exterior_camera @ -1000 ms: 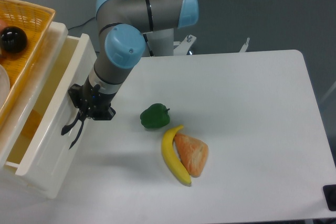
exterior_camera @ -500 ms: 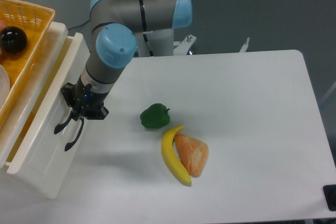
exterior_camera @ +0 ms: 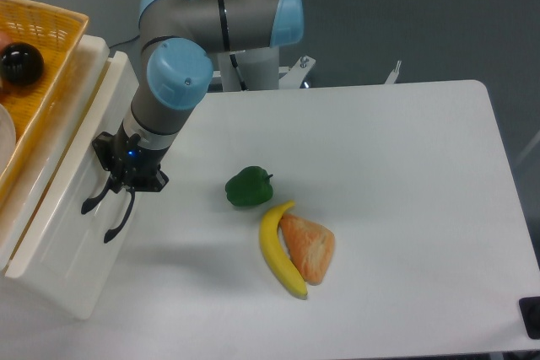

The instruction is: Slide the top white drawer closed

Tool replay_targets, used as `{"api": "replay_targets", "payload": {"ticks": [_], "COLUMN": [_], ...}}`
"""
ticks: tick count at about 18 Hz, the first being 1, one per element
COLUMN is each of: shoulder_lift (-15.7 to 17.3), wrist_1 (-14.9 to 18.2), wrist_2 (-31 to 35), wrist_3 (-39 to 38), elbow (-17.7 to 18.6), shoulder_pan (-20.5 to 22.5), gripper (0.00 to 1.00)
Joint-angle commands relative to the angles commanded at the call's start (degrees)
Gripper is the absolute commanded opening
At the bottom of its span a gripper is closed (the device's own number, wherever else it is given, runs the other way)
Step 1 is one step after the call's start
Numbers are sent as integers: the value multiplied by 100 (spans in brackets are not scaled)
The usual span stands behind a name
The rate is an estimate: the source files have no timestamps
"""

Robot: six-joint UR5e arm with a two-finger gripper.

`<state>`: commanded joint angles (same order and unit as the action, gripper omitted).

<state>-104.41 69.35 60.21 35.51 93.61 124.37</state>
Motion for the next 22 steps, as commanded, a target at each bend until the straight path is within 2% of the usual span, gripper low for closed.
{"api": "replay_targets", "payload": {"ticks": [16, 18, 20, 22], "shoulder_lift": [-17, -44, -53, -62], "wrist_1": [-9, -17, -18, -18], "wrist_2": [-44, -44, -35, -26], "wrist_3": [9, 18, 53, 79], "elbow": [-18, -35, -35, -35], "shoulder_pan": [-53, -53, -36, -9], "gripper": [5, 14, 33, 40]}}
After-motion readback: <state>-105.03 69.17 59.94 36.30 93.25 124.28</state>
